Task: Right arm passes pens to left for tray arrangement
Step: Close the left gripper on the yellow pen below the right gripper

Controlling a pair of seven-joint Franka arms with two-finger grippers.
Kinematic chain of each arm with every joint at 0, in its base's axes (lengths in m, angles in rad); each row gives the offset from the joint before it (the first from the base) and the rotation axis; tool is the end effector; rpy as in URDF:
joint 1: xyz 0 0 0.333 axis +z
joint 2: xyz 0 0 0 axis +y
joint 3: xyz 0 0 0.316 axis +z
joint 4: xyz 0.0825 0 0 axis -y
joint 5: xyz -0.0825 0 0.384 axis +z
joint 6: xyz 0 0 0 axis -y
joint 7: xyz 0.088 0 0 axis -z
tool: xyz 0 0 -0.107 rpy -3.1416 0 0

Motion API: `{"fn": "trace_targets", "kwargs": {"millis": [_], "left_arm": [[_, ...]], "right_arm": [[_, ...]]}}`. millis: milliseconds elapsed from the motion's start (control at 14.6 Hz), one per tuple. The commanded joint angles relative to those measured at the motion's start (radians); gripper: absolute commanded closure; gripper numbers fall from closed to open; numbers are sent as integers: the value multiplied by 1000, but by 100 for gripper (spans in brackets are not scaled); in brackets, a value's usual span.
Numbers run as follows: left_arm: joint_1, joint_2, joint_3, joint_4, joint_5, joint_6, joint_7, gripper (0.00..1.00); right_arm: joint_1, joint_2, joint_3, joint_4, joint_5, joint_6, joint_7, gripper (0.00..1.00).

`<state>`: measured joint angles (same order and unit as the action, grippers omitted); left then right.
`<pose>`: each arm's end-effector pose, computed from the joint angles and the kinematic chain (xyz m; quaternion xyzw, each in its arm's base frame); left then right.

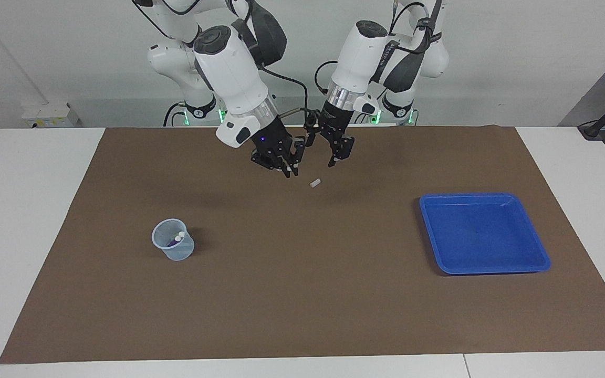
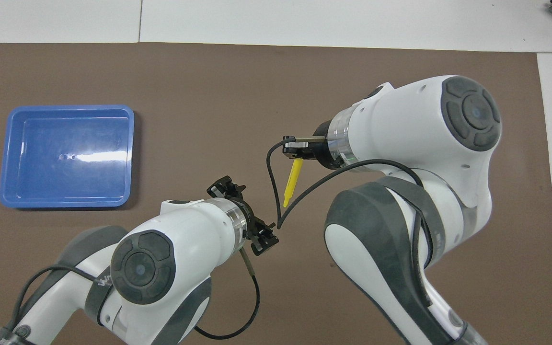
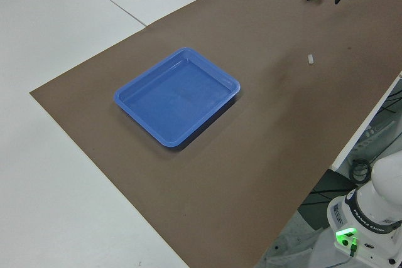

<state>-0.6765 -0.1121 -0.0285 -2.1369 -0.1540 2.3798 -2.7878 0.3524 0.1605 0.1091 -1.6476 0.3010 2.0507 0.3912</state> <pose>0.4158 -0.3564 0.4923 0.4566 0.8700 -0.0903 0.1628 0.5644 0.2936 0.5422 -0.9814 0.0198 -0.0475 0.1851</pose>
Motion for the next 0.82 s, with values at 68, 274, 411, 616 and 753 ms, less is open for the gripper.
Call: {"fn": "trace_targets", "kwargs": {"millis": [68, 274, 411, 616, 753], "left_arm": [[26, -3, -10, 17, 77, -13, -175, 0], [67, -11, -10, 21, 94, -59, -86, 0], [77, -8, -8, 41, 93, -54, -78, 0], [43, -4, -34, 45, 94, -34, -189, 0], [20, 6, -39, 45, 94, 53, -270, 0]], "right_arm": [[5, 7, 0, 3, 18, 16, 18, 100], [5, 5, 0, 2, 18, 16, 18, 100], [5, 5, 0, 0, 18, 16, 18, 100], [5, 4, 0, -3, 18, 17, 20, 100], [5, 2, 0, -4, 18, 17, 20, 100]]}}
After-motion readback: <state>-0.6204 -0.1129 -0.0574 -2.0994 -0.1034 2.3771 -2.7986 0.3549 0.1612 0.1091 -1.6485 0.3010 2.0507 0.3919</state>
